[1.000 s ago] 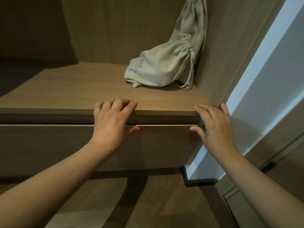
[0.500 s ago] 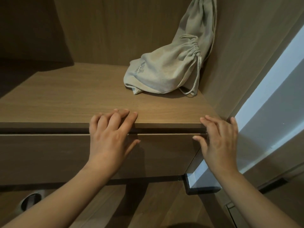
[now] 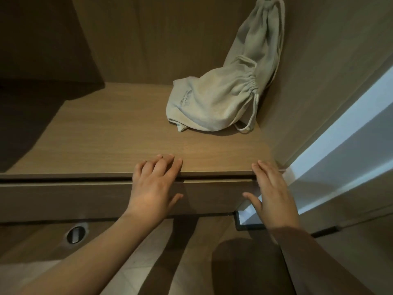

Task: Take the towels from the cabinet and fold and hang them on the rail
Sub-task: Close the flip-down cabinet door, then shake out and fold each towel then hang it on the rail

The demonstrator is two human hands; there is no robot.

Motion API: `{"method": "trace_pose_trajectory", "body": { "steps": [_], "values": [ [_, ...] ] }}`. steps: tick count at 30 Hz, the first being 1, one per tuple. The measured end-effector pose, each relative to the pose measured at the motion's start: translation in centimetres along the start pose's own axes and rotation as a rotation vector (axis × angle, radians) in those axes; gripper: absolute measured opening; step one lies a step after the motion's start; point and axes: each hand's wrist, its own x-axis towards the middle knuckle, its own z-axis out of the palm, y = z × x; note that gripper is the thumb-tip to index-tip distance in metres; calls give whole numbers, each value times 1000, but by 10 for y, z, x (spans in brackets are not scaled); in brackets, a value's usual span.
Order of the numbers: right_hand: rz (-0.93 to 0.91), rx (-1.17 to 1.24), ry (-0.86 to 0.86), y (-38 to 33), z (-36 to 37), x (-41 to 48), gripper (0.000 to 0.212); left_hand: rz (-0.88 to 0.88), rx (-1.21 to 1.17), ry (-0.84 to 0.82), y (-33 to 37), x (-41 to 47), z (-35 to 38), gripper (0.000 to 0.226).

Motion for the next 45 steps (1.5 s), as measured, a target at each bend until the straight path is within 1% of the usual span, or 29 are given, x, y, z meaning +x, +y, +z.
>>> {"method": "trace_pose_trajectory", "body": {
  "steps": [2, 4, 6, 7, 8, 9, 12, 15, 16, 20, 25, 29, 33, 36, 39, 45],
  "values": [
    [36, -30, -153, -10, -30, 0, 73, -44, -90, -135, 2, 2, -28, 69],
    [56, -26, -254, -21, -67, -5, 68, -96, -192, -240, 5, -1, -64, 56],
    [16, -27, -299, -36, -111, -12, 62, -120, -204, -315, 6, -11, -104, 54],
    [-30, -21, -275, -42, -132, -17, 56, -126, -198, -342, 6, -18, -125, 54],
    [-64, -13, -228, -49, -154, -22, 51, -131, -198, -359, 6, -25, -146, 55],
    [-69, -4, -214, -59, -179, -25, 48, -137, -197, -370, 6, -33, -169, 55],
    [-12, 9, -332, -89, -255, -26, 49, -169, -202, -392, 9, -52, -243, 54],
    [-13, -8, -452, -115, -329, -19, 49, -187, -206, -397, 14, -69, -326, 53],
    [-32, -15, -462, -125, -355, -17, 47, -185, -208, -389, 15, -73, -355, 52],
    [-113, -18, -389, -158, -451, -24, 41, -184, -241, -363, 23, -92, -458, 52],
    [-196, 48, -317, -191, -550, -32, 41, -228, -245, -283, 30, -111, -559, 53],
    [-330, 81, -259, -213, -622, -19, 41, -289, -242, -153, 35, -124, -625, 56],
    [-466, 90, -151, -242, -680, 3, 42, -341, -209, 0, 35, -135, -676, 53],
    [-569, 112, -87, -265, -708, 13, 45, -394, -215, 99, 32, -144, -703, 53],
    [-669, 116, -60, -289, -727, 18, 47, -435, -216, 180, 24, -155, -725, 53],
    [-778, 156, -15, -340, -739, 34, 46, -513, -227, 319, -9, -170, -758, 55]
  ]
}}
